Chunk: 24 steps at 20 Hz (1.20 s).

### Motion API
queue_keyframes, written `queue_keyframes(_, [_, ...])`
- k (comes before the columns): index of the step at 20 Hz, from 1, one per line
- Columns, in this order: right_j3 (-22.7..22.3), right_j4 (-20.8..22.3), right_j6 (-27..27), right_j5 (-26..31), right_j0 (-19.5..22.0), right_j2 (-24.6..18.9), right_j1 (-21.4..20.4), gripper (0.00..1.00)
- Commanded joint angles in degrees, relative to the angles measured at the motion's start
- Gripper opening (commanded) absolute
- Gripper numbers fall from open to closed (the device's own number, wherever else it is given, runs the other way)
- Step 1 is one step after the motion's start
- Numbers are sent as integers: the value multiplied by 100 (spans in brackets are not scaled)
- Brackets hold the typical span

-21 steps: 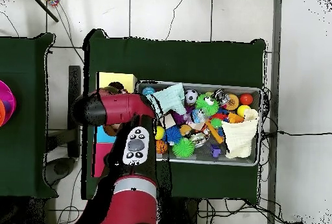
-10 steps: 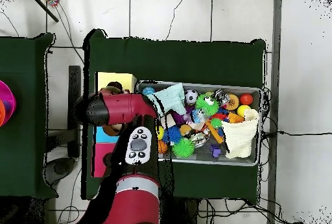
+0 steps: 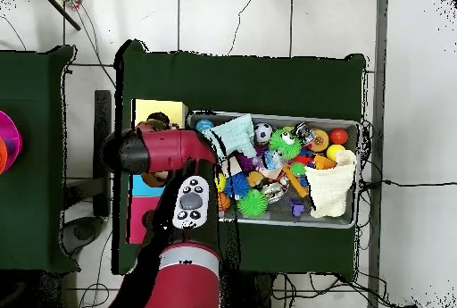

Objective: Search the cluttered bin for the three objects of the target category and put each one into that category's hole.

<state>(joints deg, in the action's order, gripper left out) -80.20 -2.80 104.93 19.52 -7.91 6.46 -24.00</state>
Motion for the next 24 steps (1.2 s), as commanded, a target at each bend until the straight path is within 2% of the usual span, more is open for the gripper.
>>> queue_keyframes(1, [-916, 309, 57, 1403, -101, -525, 82, 0])
queue_keyframes(8, [-827, 227, 70, 1718, -45, -581, 8, 0])
queue_keyframes(13, [-990, 194, 88, 1343, 85, -744, -107, 0])
queue_keyframes(24, [-1103, 249, 117, 1387, 32, -645, -408, 0])
